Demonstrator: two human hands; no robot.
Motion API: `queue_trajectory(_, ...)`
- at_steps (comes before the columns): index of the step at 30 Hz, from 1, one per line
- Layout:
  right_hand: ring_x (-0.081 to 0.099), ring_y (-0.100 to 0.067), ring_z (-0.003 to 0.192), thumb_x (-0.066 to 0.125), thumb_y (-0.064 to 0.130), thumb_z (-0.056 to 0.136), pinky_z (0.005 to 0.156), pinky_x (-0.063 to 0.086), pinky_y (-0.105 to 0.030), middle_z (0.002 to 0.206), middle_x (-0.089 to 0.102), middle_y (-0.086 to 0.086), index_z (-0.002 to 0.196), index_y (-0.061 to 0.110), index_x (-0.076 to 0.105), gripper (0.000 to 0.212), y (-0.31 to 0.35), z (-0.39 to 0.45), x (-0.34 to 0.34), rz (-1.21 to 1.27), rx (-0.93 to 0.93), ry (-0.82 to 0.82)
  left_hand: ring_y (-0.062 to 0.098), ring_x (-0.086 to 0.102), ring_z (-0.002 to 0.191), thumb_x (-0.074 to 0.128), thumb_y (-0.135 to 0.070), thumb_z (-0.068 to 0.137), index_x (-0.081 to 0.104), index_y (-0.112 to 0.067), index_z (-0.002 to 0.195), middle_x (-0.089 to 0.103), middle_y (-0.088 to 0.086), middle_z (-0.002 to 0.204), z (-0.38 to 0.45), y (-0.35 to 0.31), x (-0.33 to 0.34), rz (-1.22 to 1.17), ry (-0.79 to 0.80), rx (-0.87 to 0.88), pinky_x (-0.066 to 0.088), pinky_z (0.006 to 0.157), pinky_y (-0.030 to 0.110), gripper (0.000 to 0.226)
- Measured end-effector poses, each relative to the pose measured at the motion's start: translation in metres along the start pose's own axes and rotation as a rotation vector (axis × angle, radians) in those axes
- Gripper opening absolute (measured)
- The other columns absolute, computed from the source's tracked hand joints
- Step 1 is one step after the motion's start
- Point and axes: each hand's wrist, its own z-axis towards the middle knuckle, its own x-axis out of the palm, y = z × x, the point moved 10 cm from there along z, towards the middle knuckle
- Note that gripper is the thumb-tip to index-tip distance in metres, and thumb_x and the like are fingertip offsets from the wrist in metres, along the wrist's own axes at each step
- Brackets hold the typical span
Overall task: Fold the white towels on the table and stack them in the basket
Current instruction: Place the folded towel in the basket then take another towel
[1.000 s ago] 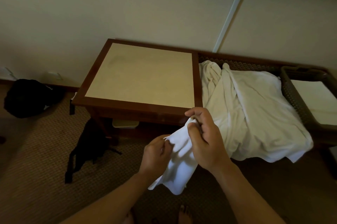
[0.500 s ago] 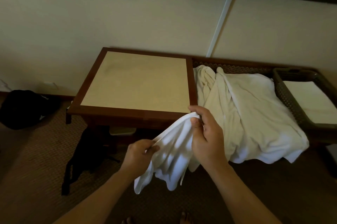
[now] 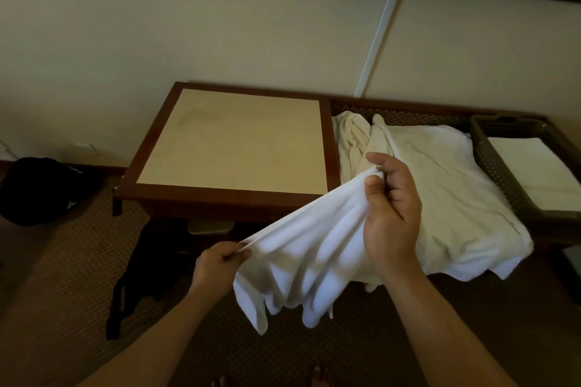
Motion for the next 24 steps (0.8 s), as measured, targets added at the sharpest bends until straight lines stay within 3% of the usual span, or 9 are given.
queue_trajectory(4, 0.056, 0.005, 0.094, 0.048, -0.009, 0.1, 0.091, 0.043, -0.014, 0.101, 0.062, 0.015, 0.12, 0.011, 0.062, 0.031, 0.006, 0.01, -0.012, 0.011, -0.02, -0.088, 0.003, 0.068, 0.078, 0.072, -0.03, 0.095, 0.077, -0.032, 0.086, 0.073, -0.008, 0.084, 0.002, 0.01, 0.017, 0.275, 0.238, -0.007, 0.051, 0.071, 0.021, 0.011)
queue_trajectory(7, 0.056, 0.008, 0.08, 0.043, -0.004, 0.102, 0.077, 0.043, -0.012, 0.091, 0.063, 0.026, 0.117, 0.017, 0.061, 0.031, -0.006, 0.019, -0.029, -0.112, -0.003, -0.171, 0.011, 0.071, 0.089, 0.071, -0.026, 0.096, 0.078, -0.033, 0.095, 0.075, -0.009, 0.091, 0.009, -0.003, -0.004, 0.173, 0.081, -0.02, 0.059, 0.085, 0.035, 0.009)
queue_trajectory(9, 0.05, -0.003, 0.062, 0.04, 0.007, 0.102, 0.064, 0.042, -0.028, 0.075, 0.059, 0.015, 0.117, 0.022, 0.061, 0.03, -0.025, 0.026, -0.042, -0.282, 0.058, -0.211, 0.016, 0.07, 0.093, 0.073, -0.021, 0.094, 0.077, -0.033, 0.101, 0.074, -0.01, 0.097, 0.005, -0.029, -0.018, 0.106, -0.04, 0.042, 0.059, 0.09, 0.044, 0.014)
queue_trajectory(12, 0.046, -0.01, 0.055, 0.04, 0.017, 0.096, 0.058, 0.038, -0.033, 0.064, 0.054, 0.006, 0.111, 0.026, 0.066, 0.031, -0.041, 0.029, -0.061, -0.459, 0.106, -0.249, 0.008, 0.065, 0.094, 0.074, -0.016, 0.092, 0.075, -0.032, 0.097, 0.069, -0.018, 0.096, -0.005, -0.068, -0.016, 0.172, -0.015, 0.144, 0.056, 0.093, 0.037, 0.017)
queue_trajectory(15, 0.054, -0.001, 0.062, 0.054, 0.04, 0.096, 0.063, 0.043, -0.029, 0.07, 0.059, 0.013, 0.115, 0.036, 0.067, 0.023, -0.05, 0.021, -0.02, -0.516, 0.14, 0.149, 0.0, 0.066, 0.092, 0.082, -0.021, 0.086, 0.076, -0.039, 0.091, 0.072, -0.021, 0.092, -0.02, -0.114, -0.005, 0.15, 0.098, 0.248, 0.056, 0.087, 0.027, 0.02)
queue_trajectory(18, 0.059, 0.003, 0.09, 0.077, 0.062, 0.077, 0.079, 0.051, -0.027, 0.106, 0.061, 0.023, 0.15, 0.045, 0.038, 0.085, -0.071, -0.039, 0.066, -0.58, 0.229, 0.9, -0.002, 0.068, 0.09, 0.087, -0.023, 0.081, 0.075, -0.042, 0.09, 0.072, -0.025, 0.092, -0.045, -0.17, 0.016, 0.177, 0.238, 0.456, 0.053, 0.08, 0.021, 0.024)
queue_trajectory(19, 0.061, 0.0, 0.091, 0.08, 0.061, 0.075, 0.079, 0.053, -0.028, 0.105, 0.063, 0.022, 0.148, 0.044, 0.039, 0.086, -0.074, -0.056, 0.083, -0.611, 0.202, 1.009, 0.001, 0.069, 0.089, 0.087, -0.02, 0.08, 0.074, -0.039, 0.092, 0.073, -0.022, 0.093, -0.055, -0.187, 0.022, 0.175, 0.296, 0.521, 0.054, 0.078, 0.02, 0.026)
queue_trajectory(22, 0.064, -0.007, 0.078, 0.078, 0.039, 0.083, 0.073, 0.056, -0.039, 0.082, 0.067, 0.012, 0.108, 0.034, 0.068, 0.028, -0.079, -0.05, 0.089, -0.537, 0.191, 0.847, 0.011, 0.068, 0.087, 0.085, -0.017, 0.082, 0.064, -0.033, 0.103, 0.069, -0.014, 0.095, -0.071, -0.213, 0.026, 0.225, 0.362, 0.631, 0.056, 0.074, 0.024, 0.034)
queue_trajectory(24, 0.064, -0.01, 0.074, 0.08, 0.03, 0.08, 0.069, 0.055, -0.04, 0.076, 0.067, 0.008, 0.087, 0.031, 0.069, 0.013, -0.076, -0.037, 0.076, -0.442, 0.194, 0.682, 0.011, 0.066, 0.088, 0.081, -0.015, 0.085, 0.061, -0.031, 0.106, 0.066, -0.016, 0.096, -0.066, -0.204, 0.017, 0.244, 0.312, 0.619, 0.056, 0.073, 0.024, 0.033)
